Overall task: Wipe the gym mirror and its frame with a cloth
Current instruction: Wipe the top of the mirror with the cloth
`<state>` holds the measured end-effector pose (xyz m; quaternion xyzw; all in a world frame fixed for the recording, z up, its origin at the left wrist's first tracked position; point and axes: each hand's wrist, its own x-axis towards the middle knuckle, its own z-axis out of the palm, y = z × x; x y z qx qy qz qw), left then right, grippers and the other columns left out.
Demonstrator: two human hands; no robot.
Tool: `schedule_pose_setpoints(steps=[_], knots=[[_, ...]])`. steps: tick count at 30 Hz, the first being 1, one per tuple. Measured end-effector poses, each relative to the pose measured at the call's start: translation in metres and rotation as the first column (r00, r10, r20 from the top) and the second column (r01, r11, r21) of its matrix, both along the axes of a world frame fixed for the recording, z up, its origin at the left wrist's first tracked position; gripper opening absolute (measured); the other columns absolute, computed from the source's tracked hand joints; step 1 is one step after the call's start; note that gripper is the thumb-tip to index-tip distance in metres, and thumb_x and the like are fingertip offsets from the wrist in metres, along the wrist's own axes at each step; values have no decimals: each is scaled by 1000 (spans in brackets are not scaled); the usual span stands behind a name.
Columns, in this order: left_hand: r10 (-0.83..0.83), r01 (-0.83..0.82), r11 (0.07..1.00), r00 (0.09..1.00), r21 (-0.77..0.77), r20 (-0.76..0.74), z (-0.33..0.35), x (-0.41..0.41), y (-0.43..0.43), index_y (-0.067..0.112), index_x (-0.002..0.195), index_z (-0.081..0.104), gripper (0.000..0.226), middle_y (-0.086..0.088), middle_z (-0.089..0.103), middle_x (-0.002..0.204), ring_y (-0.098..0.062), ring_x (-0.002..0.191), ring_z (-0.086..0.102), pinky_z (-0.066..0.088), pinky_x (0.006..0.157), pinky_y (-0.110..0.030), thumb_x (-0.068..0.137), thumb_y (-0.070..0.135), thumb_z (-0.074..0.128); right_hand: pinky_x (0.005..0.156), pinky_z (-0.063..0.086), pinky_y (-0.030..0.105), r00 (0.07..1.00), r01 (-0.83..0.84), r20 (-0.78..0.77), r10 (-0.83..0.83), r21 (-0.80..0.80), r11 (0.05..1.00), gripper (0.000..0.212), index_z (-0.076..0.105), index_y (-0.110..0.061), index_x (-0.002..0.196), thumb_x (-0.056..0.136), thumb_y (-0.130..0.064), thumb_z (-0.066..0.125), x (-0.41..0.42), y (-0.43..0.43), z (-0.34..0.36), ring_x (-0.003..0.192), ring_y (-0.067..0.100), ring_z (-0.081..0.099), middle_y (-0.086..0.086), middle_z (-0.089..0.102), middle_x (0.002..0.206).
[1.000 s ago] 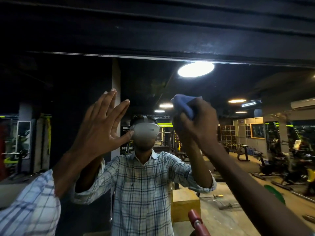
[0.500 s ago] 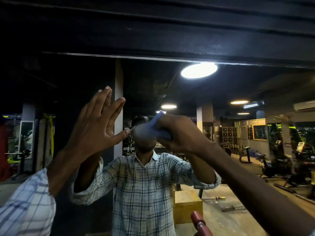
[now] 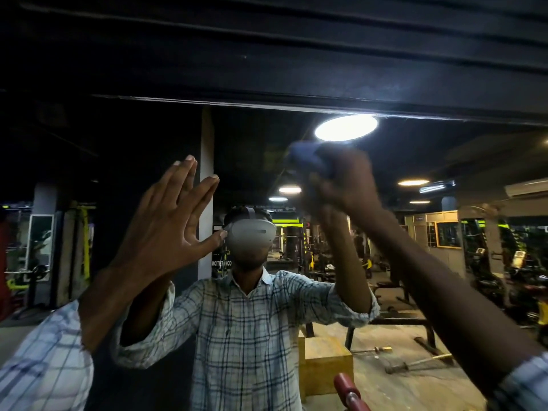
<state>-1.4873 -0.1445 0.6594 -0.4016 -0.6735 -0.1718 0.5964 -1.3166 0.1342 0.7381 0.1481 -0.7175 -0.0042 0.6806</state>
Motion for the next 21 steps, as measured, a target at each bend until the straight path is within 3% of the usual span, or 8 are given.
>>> schedule_pose_setpoints(steps=[3, 6, 8, 10, 13, 17, 19, 21], knots=[[-9, 9, 1000, 1000, 1, 1, 0, -3, -4, 26, 163, 29, 102, -6, 3, 174, -29, 160, 8, 24, 121, -57, 78, 79, 49, 72, 49, 22, 992, -47, -125, 27, -155, 987, 14, 64, -12, 97, 90, -25, 62, -6, -4, 2, 78, -9, 53, -9, 58, 88], [-12, 12, 1000, 1000, 10, -11, 0, -10, -13, 27, 163, 29, 101, -6, 3, 174, -29, 160, 8, 26, 121, -58, 78, 79, 48, 71, 49, 22, 970, -34, 240, -25, 237, 971, 14, 63, -17, 97, 86, -21, 71, -15, -44, -42, 79, -2, 55, -13, 60, 92], [1, -1, 1000, 1000, -2, -18, 0, -14, -19, 28, 164, 27, 102, -6, 2, 174, -29, 160, 8, 27, 120, -59, 79, 80, 48, 66, 47, 28, 931, -14, 341, -129, 387, 922, 21, 66, -15, 99, 81, -19, 76, -15, -49, -45, 77, 9, 57, -4, 65, 93], [3, -3, 1000, 1000, -9, -13, 1, -16, -24, 29, 164, 26, 102, -6, 1, 174, -29, 160, 7, 28, 120, -61, 79, 80, 48, 67, 47, 32, 964, 18, 246, -102, 323, 946, 22, 66, -11, 97, 82, -27, 69, -13, -37, -16, 76, 14, 57, 2, 64, 90], [11, -11, 1000, 1000, -15, -13, 1, -19, -29, 30, 164, 26, 102, -6, 0, 174, -28, 160, 6, 26, 121, -60, 78, 81, 47, 68, 51, 37, 1000, 25, -15, -25, 25, 999, 26, 65, -8, 98, 84, -30, 63, -4, -4, 38, 77, 18, 58, 2, 61, 87], [-2, 2, 1000, 1000, 5, -24, -3, -26, -41, 29, 163, 28, 100, -7, 2, 174, -29, 160, 8, 25, 120, -58, 79, 79, 48, 64, 40, 9, 964, -26, -256, -76, -372, 928, 35, 70, -3, 98, 79, -31, 64, -7, 8, 64, 78, 14, 59, 0, 62, 86], [-9, 9, 1000, 1000, 2, -29, -3, -28, -45, 27, 163, 29, 99, -8, 4, 174, -30, 160, 9, 27, 120, -59, 80, 78, 48, 68, 43, 13, 977, -16, -205, -52, -314, 949, 32, 67, -5, 101, 83, -31, 63, -22, -18, 48, 80, 16, 59, 0, 62, 89], [-8, 8, 1000, 1000, -1, -24, -4, -30, -45, 27, 163, 29, 99, -8, 5, 174, -30, 160, 9, 27, 120, -59, 80, 78, 48, 72, 51, 34, 1000, 1, 29, -1, -2, 1000, 31, 65, -7, 99, 84, -34, 62, -36, -51, 22, 80, 20, 60, 3, 63, 90]])
